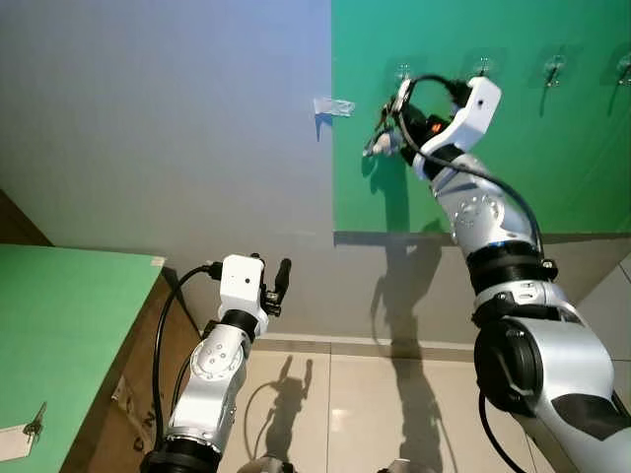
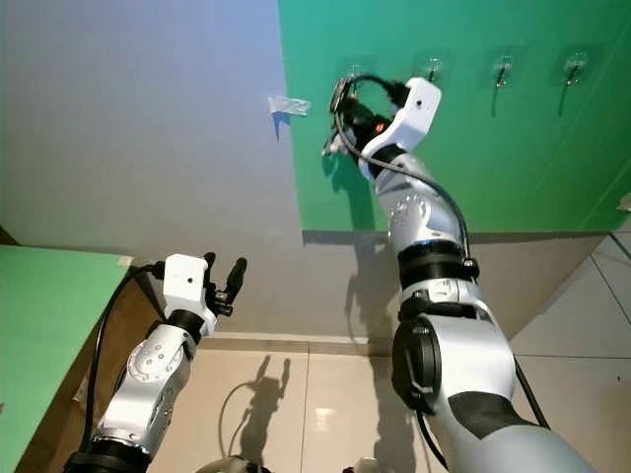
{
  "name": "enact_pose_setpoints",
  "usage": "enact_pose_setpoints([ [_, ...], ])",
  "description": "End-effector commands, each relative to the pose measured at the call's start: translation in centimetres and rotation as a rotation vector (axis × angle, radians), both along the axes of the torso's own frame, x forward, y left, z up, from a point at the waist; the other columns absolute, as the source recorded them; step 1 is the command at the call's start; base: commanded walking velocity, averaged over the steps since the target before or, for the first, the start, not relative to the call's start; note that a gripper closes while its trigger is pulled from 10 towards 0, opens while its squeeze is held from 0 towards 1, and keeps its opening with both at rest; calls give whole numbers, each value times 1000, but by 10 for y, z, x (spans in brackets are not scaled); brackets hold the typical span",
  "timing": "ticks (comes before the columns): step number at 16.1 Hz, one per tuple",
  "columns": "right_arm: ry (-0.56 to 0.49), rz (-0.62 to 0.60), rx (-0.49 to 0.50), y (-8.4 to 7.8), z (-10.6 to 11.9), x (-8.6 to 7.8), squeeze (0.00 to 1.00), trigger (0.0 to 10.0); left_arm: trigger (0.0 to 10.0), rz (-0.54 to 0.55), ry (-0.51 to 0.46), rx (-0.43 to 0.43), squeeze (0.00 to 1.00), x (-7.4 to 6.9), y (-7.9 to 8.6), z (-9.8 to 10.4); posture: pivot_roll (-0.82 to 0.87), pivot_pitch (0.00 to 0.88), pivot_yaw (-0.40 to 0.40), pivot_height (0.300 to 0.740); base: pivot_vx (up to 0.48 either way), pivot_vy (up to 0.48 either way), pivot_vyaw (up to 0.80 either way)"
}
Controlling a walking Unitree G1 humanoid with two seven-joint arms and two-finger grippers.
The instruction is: Hang keys on a hook
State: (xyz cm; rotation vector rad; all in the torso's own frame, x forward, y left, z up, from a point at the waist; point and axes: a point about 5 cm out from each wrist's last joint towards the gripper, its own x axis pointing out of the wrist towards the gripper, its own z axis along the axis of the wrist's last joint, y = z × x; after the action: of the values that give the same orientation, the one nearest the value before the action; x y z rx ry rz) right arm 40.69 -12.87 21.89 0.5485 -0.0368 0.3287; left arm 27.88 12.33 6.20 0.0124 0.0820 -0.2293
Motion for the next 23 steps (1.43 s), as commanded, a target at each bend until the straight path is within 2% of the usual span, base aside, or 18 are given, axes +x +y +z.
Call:
enact_pose_setpoints([
  [1, -28, -3, -33, 1, 8, 1, 0, 0, 10000, 12, -3, 2, 0, 0, 3, 2, -155, 0, 65, 740, 0, 0, 0],
  [4, -119, -8, -177, 3, 13, -2, 0, 0, 10000, 11, -2, 2, 0, 0, 2, 1, -160, 0, 66, 740, 0, 0, 0],
  [8, -111, -5, -166, 3, 12, -2, 0, 0, 10000, 9, 1, 2, 0, -1, 2, 1, -162, 0, 65, 740, 0, 0, 0],
  [19, 53, -49, 122, -8, 4, 3, 0, 0, 10000, 11, 9, -1, 0, -1, 0, 0, -161, 0, 60, 740, 0, 0, 0],
  [21, 118, -39, 224, -10, 0, 4, 0, 0, 10000, 12, 14, -2, 0, -2, 1, -1, -160, 0, 60, 740, 0, 0, 0],
  [23, 143, -32, 245, -10, -3, 3, 0, 0, 10000, 13, 16, -2, 0, -2, 0, -2, -161, 0, 59, 740, 0, 0, 0],
])
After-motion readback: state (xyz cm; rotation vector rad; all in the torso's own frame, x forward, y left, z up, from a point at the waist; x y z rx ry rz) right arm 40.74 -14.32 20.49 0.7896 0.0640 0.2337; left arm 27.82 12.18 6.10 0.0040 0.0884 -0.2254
